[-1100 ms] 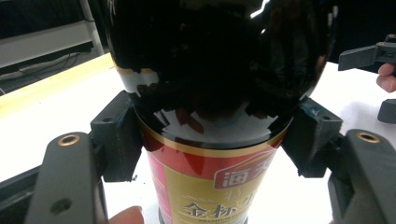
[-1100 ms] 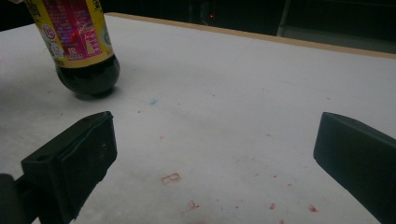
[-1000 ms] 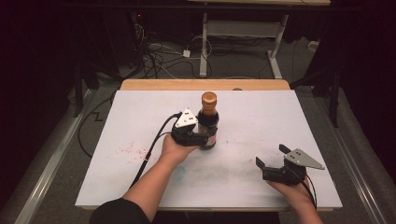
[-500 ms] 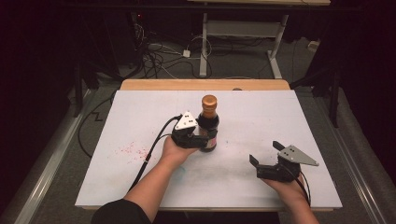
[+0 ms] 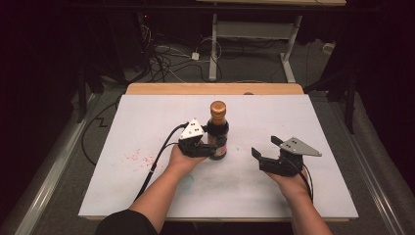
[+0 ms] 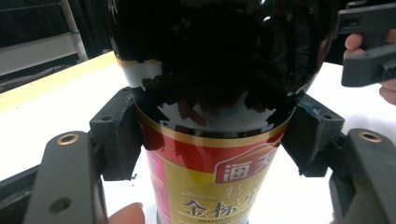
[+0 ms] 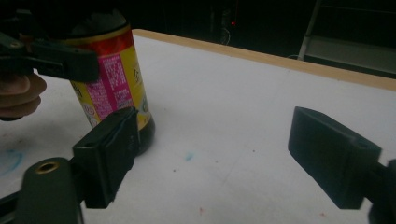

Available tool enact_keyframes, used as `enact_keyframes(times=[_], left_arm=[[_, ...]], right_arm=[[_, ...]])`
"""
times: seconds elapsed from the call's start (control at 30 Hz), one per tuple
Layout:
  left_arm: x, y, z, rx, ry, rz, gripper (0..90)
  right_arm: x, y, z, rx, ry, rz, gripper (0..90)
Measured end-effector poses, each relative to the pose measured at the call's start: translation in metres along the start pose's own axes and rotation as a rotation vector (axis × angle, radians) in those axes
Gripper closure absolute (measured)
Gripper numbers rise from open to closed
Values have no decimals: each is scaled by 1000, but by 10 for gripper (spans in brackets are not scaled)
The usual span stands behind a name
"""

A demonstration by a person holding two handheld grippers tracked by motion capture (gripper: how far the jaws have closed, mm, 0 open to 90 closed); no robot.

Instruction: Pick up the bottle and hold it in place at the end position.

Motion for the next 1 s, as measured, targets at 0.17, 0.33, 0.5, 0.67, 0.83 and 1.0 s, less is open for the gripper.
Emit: enact_keyframes(times=[0.17, 0.33, 0.5, 0.67, 0.83, 1.0], left_arm=[[-1, 0, 0, 0, 3, -7, 284], [0, -1, 0, -1, 9, -12, 284], [-1, 0, 0, 3, 11, -15, 284], [0, 2, 1, -35, 52, -14, 284], [-5, -5, -3, 48, -19, -14, 284], [0, 3, 2, -47, 72, -24, 285]], right_arm=[[-5, 6, -15, -17, -12, -42, 382], [-7, 10, -26, 8, -19, -73, 553], [-9, 13, -34, 13, -16, -104, 698], [-9, 16, -39, 26, -10, -125, 812], [-9, 16, -45, 34, -29, -126, 900], [-10, 17, -51, 46, -40, -143, 900]])
Point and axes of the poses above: each handheld gripper's, and its own axes: x roughly backward along the jaws, z roughly out of its underside, y roughly to its left, the point moved 7 cm from there along -x, roughly forward along the jaws
